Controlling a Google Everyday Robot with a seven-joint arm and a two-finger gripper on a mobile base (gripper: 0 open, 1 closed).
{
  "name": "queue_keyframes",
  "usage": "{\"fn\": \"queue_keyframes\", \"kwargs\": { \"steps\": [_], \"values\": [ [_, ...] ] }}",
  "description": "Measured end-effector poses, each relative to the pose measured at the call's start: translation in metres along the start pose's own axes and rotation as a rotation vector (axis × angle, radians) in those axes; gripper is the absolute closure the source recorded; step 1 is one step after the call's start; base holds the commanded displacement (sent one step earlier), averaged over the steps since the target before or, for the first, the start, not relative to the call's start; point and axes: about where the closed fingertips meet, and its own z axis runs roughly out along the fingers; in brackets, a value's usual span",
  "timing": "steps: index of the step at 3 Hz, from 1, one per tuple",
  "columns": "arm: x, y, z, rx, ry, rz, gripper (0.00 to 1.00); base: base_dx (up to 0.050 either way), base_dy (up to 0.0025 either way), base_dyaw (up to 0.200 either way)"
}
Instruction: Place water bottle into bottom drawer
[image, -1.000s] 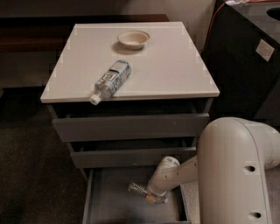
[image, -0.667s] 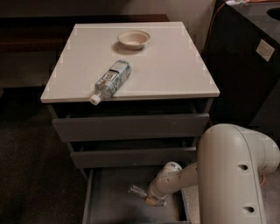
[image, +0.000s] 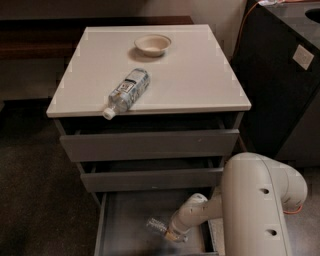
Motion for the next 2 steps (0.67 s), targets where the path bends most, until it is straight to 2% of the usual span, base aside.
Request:
{"fn": "queue_keyframes", "kwargs": {
  "steps": [1,2],
  "values": [
    [-0.014,0.003,0.029,0.035,-0.034,0.024,0.78,0.000,0.00000,0.000],
    [-0.024,0.007,0.043,0.055,-0.051,0.042,0.47,0.000,0.00000,0.000]
  ]
}}
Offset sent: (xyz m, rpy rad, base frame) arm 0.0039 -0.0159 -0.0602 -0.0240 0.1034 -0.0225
